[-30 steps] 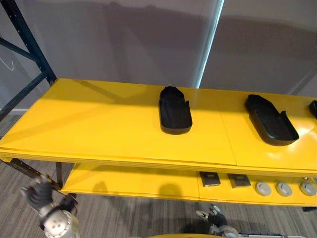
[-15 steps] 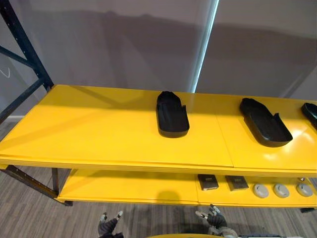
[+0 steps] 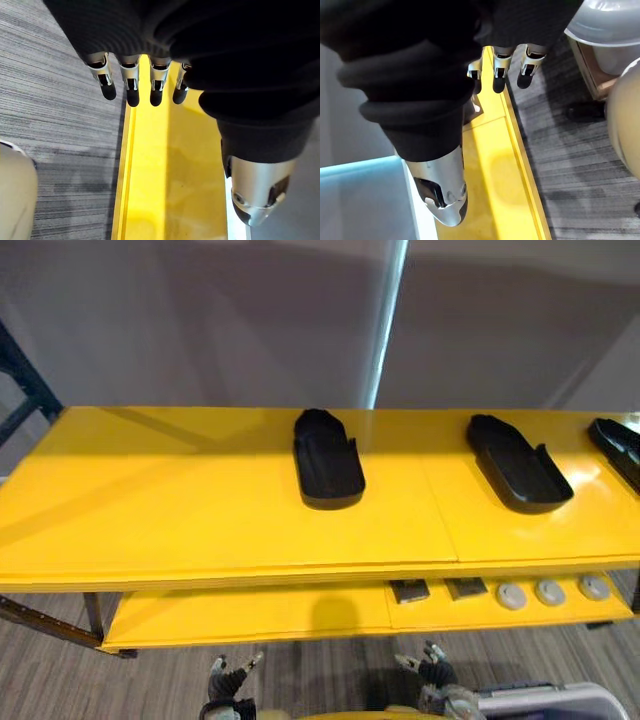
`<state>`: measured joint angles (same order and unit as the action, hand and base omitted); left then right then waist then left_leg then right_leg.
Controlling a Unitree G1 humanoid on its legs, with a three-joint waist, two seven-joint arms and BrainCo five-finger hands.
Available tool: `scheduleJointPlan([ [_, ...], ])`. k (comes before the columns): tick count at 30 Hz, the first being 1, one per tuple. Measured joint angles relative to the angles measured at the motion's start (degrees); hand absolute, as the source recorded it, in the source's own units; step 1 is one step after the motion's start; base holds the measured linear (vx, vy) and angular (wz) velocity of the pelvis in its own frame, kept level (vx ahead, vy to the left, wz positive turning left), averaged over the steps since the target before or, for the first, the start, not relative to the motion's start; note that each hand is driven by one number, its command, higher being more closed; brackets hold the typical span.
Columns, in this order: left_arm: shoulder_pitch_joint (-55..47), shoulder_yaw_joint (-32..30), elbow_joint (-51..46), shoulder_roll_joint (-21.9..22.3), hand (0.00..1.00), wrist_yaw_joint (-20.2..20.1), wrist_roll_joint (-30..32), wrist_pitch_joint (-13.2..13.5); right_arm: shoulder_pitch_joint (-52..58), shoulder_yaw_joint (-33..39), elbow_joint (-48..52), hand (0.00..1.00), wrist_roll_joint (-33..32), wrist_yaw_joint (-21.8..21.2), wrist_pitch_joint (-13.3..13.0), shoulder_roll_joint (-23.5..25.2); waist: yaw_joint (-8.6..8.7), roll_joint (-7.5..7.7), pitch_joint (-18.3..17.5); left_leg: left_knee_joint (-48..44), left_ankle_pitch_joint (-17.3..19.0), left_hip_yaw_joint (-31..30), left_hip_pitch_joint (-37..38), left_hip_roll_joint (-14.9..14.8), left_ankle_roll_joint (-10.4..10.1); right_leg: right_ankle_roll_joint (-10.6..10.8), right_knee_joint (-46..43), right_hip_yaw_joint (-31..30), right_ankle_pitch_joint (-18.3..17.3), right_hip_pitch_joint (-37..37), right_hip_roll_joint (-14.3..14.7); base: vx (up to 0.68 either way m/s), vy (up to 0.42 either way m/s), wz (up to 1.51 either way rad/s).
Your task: Walk over and take plastic housings, then place them on the shelf
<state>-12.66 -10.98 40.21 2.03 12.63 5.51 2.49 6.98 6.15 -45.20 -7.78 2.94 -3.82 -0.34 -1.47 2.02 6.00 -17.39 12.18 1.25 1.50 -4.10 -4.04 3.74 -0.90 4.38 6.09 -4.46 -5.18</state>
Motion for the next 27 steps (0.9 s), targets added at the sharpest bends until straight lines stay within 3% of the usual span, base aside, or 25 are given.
scheduleJointPlan([
  [1, 0.16, 0.05, -0.50, 0.69, 0.00, 0.02, -0.23, 0.19, -0.54, 0.00, 0.48, 0.00, 0.08, 0.10, 0.00, -0.18, -0.06, -0.68, 0.27, -0.17, 1.50, -1.68, 0.06, -0.13, -0.87, 0.28, -0.58, -1.39, -0.20, -1.13, 0.60, -0.08, 0.015, -0.77],
  [2, 0.73, 0.36, -0.76, 1.44, 0.00, -0.01, -0.34, 0.25, -0.64, 0.06, 1.79, 0.00, 0.16, 0.14, -0.01, -0.43, 0.41, -1.86, 0.68, 0.60, 4.47, -2.14, 0.42, -0.94, -0.27, 0.49, -1.07, -2.73, 0.04, -2.37, 1.87, -0.10, 0.062, -0.68],
  [3, 1.17, 0.57, -0.87, 1.36, 0.00, -0.13, -0.37, 0.25, -0.91, 0.06, 1.80, 0.00, 0.17, 0.15, -0.03, -0.52, 0.59, -2.03, 0.81, 0.60, 4.76, -1.83, 0.51, -0.94, 0.25, 0.53, -1.18, -3.41, 0.21, -2.66, 1.87, -0.11, 0.077, -0.75],
  [7, 2.94, 1.69, -4.43, 0.75, 0.00, -0.10, -0.31, 0.52, -0.73, -0.33, 6.64, 0.00, 1.23, 0.27, 0.20, 1.56, 0.48, 1.02, 2.14, -5.97, 8.02, 7.27, -2.49, -0.50, 1.37, 0.41, -1.85, -11.41, 2.55, -7.63, 3.12, -0.18, 0.117, -1.07],
  [8, 3.15, 2.03, -5.97, 0.31, 0.00, -0.13, -0.23, 0.55, -1.35, -0.35, 8.04, 0.00, 1.74, 0.53, 0.33, 1.95, 0.35, 2.29, 2.65, -8.27, 8.61, 10.52, -4.20, -0.42, 1.83, -3.08, -1.24, -12.31, 2.71, -9.57, 3.11, -0.18, 0.125, -1.29],
  [9, 3.74, 2.04, -6.32, 0.15, 0.00, -0.19, -0.16, 0.55, -1.64, -0.36, 8.54, 0.00, 1.80, 0.60, 0.32, 2.03, 0.38, 2.51, 2.92, -8.16, 8.26, 11.48, -4.61, -0.44, 2.39, -5.42, -0.90, -11.82, 1.61, -10.10, 3.21, -0.21, 0.117, -1.20],
  [10, 4.69, 2.04, -6.41, 0.86, 0.00, -0.21, -0.05, 0.49, -2.74, -0.42, 8.31, 0.00, 1.83, 0.62, 0.31, 2.06, 0.50, 1.46, 3.95, -5.24, 6.82, 14.33, -4.18, -1.51, 4.85, -8.09, -1.65, -7.53, -2.90, -11.24, 2.79, -0.23, 0.057, -1.17],
  [11, 5.29, 2.07, -6.44, 1.17, 0.00, -0.27, 0.07, 0.50, -3.39, -0.50, 8.26, 0.00, 1.87, 0.60, 0.38, 1.67, 0.22, 1.45, 4.06, -2.32, 5.42, 17.75, -2.71, -2.19, 5.30, -6.03, -12.24, -0.78, -4.63, -13.99, 1.62, -0.21, 0.047, -1.10],
  [12, 5.51, 2.10, -6.44, 1.24, 0.00, -0.35, 0.18, 0.49, -3.28, -0.51, 8.28, 0.00, 1.97, 0.46, 0.37, 1.62, 0.41, 1.09, 4.21, -1.34, 5.01, 18.40, -1.68, -2.25, 5.26, -5.76, -17.34, 1.87, -5.74, -14.02, 1.13, -0.15, 0.041, -0.87],
  [13, 5.40, 2.36, -6.46, 1.20, 0.00, -1.12, 0.40, 0.48, -2.43, -0.53, 8.26, 0.00, 2.62, 0.40, 0.36, 1.81, 0.46, 0.55, 4.14, 0.54, 4.39, 19.58, 0.41, -2.26, 5.45, -4.45, -25.66, 5.25, -10.07, -11.71, 0.87, -0.08, 0.069, -0.41],
  [16, 5.32, 4.36, -6.45, 0.18, 0.00, -1.64, 0.51, 0.47, -2.07, -0.89, 7.05, 0.00, 3.66, 0.13, 0.25, 2.33, 0.31, 1.60, 3.31, 1.32, 3.78, 21.19, 0.83, -1.08, 6.17, -1.28, -33.43, 5.28, -18.30, -5.04, 0.63, -0.03, 0.026, -0.30],
  [17, 5.38, 4.34, -6.44, 0.16, 0.00, -1.67, 0.62, 0.44, -2.31, -1.87, 6.13, 0.00, 3.91, 0.08, 0.16, 2.11, 0.22, 1.89, 2.64, 0.96, 3.48, 21.47, -0.57, -0.76, 6.26, -1.08, -32.10, 6.01, -19.73, -2.83, 0.64, 0.04, -0.068, -0.35],
  [18, 5.82, 4.33, -6.14, -0.10, 0.00, -1.62, 0.63, 0.22, -3.50, -2.94, 4.17, 0.00, 3.93, 0.03, 0.17, 1.95, -0.49, 3.08, 1.51, 0.54, 2.56, 21.52, -2.87, -0.14, 6.00, -1.14, -25.06, 6.50, -19.91, -1.20, 0.91, 0.03, -0.076, -0.70],
  [19, 6.56, 4.27, -5.27, -0.01, 0.00, -1.56, 0.62, -0.09, -4.68, -3.05, 2.15, 0.00, 3.92, 0.05, 0.19, 1.66, -1.82, 2.93, 1.54, 0.91, 0.76, 21.21, -4.05, 0.34, 5.84, -2.79, -18.78, 6.38, -18.82, 0.28, 1.40, -0.01, -0.113, -0.89],
  [21, 6.86, 4.39, -4.36, 0.16, 0.00, -1.49, 0.66, -0.14, -5.50, -3.32, 0.53, 0.00, 3.90, 0.18, 0.15, 0.22, -2.52, 1.89, 1.57, 0.73, -0.44, 20.66, -3.97, 1.00, 5.62, -2.82, -10.95, 4.97, -17.54, 3.54, 1.50, -0.01, -0.126, -0.73],
  [23, 7.37, 5.94, -2.24, 0.09, 0.00, -1.47, 0.78, -0.14, -5.02, -2.64, 0.13, 0.00, 3.90, 0.61, 0.14, -1.14, -1.98, 0.18, 1.21, 1.78, -1.77, 20.04, -2.87, 1.12, 4.99, -3.10, -8.34, 4.67, -15.50, 5.23, 1.90, -0.01, -0.035, -0.20],
  [27, 8.52, 7.16, -0.91, -0.28, 0.00, -1.67, 1.49, -0.07, -5.00, -2.49, -0.89, 0.00, 3.90, 0.67, 0.14, -1.50, -1.73, 0.27, 1.19, 4.55, -4.58, 18.43, -2.57, 1.54, 4.37, -3.52, -5.36, 4.49, -12.94, 5.65, 2.30, -0.03, -0.034, -0.04],
])
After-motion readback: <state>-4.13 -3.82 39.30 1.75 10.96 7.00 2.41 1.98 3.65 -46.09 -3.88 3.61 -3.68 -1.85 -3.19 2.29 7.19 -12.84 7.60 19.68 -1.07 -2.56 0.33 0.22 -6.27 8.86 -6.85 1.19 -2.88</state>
